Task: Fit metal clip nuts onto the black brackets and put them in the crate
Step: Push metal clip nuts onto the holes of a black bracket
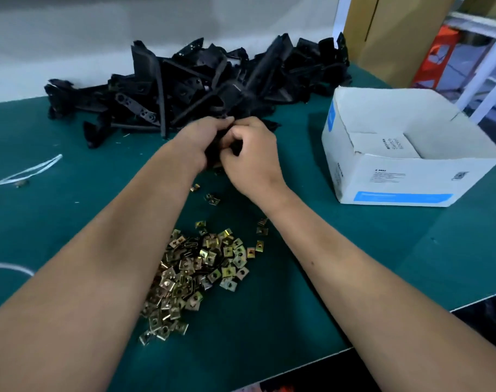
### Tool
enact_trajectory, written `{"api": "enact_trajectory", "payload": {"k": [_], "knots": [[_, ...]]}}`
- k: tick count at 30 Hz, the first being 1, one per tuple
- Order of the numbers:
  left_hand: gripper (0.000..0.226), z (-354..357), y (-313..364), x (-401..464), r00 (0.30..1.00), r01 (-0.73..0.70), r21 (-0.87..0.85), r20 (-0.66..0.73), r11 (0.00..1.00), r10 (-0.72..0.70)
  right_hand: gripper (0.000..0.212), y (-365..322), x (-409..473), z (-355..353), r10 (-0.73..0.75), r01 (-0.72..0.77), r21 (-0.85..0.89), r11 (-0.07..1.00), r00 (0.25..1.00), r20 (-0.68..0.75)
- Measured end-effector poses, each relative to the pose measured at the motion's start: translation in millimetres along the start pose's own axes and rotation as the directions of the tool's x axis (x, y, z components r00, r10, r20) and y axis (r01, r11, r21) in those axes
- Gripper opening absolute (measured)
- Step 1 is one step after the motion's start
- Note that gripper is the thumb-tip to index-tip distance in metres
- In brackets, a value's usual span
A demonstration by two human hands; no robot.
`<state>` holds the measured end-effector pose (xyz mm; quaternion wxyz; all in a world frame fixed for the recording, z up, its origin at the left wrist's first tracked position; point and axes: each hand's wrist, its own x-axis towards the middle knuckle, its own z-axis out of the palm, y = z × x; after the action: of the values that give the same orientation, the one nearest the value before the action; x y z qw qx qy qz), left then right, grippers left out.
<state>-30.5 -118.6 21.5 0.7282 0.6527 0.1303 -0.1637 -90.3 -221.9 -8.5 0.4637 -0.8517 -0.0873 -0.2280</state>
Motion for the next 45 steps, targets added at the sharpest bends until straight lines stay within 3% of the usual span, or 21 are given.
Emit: {"api": "enact_trajectory", "payload": {"k": [4, 6, 8, 13, 15, 17, 21, 23, 26, 29, 33, 36, 40, 45], "knots": [[0.01, -35.5, 7.2, -15.5, 0.99, -0.13, -0.02, -0.056, 0.991, 0.129, 0.024, -8.3, 2.2, -8.0, -0.127, 0.128, 0.02, 0.992, 0.99, -0.063], [0.008, -59.4, 9.7, -27.9, 0.964, -0.241, 0.115, -0.085, 0.964, 0.251, 0.029, -6.0, 7.2, -13.8, -0.115, 0.115, -0.007, 0.993, 0.99, -0.08], [0.006, -83.2, 7.0, -41.9, 0.933, -0.319, 0.267, -0.078, 0.909, 0.351, 0.034, 0.8, 14.4, -14.6, -0.125, 0.121, -0.19, 0.974, 0.992, -0.01], [0.026, -125.9, -12.3, -60.5, 0.792, -0.402, 0.658, -0.099, 0.637, 0.603, 0.041, 20.8, 23.6, -4.4, 0.028, 0.113, -0.495, 0.862, 0.963, 0.268], [0.021, -138.9, -19.1, -65.9, 0.741, -0.372, 0.756, -0.109, 0.539, 0.663, 0.042, 24.6, 23.4, 2.3, 0.071, 0.165, -0.554, 0.816, 0.922, 0.38], [0.014, -149.1, -28.2, -73.6, 0.712, -0.307, 0.844, -0.103, 0.439, 0.694, 0.038, 22.6, 23.1, 8.6, 0.058, 0.189, -0.573, 0.798, 0.921, 0.385], [0.029, -161.7, -47.3, -79.5, 0.672, -0.267, 0.924, -0.026, 0.275, 0.74, 0.018, 9.2, 14.6, 16.1, -0.155, 0.228, -0.527, 0.818, 0.971, 0.18], [0.026, -169.5, -51.5, -79.0, 0.646, -0.267, 0.943, 0.022, 0.198, 0.763, 0.021, 0.7, 12.1, 22.2, -0.103, 0.235, -0.469, 0.851, 0.951, 0.291], [0.015, -176.4, -52.7, -79.8, 0.611, -0.314, 0.944, 0.117, 0.104, 0.783, 0.029, -8.1, 15.5, 27.5, -0.001, 0.268, -0.55, 0.791, 0.899, 0.437], [0.015, -173.8, -54.5, -78.6, 0.606, -0.304, 0.944, 0.09, 0.126, 0.79, 0.02, -16.0, 15.5, 28.0, 0.003, 0.324, -0.521, 0.79, 0.847, 0.532], [0.038, -162.4, -53.0, -80.4, 0.616, -0.354, 0.921, 0.099, 0.162, 0.781, 0.016, -23.7, 3.7, 30.7, -0.039, 0.373, -0.433, 0.821, 0.793, 0.608], [0.046, -149.7, -55.7, -86.0, 0.641, -0.51, 0.835, 0.211, 0.204, 0.738, 0.014, -25.0, -7.2, 29.9, -0.088, 0.38, -0.386, 0.841, 0.798, 0.596], [0.037, -137.6, -59.3, -89.1, 0.669, -0.56, 0.787, 0.246, 0.258, 0.701, 0.014, -26.4, -13.5, 26.6, -0.111, 0.363, -0.345, 0.865, 0.81, 0.575], [0.029, -137.8, -55.8, -91.9, 0.704, -0.583, 0.74, 0.252, 0.336, 0.664, 0.014, -16.5, -16.9, 20.1, -0.092, 0.223, -0.214, 0.951, 0.865, 0.494]]}}
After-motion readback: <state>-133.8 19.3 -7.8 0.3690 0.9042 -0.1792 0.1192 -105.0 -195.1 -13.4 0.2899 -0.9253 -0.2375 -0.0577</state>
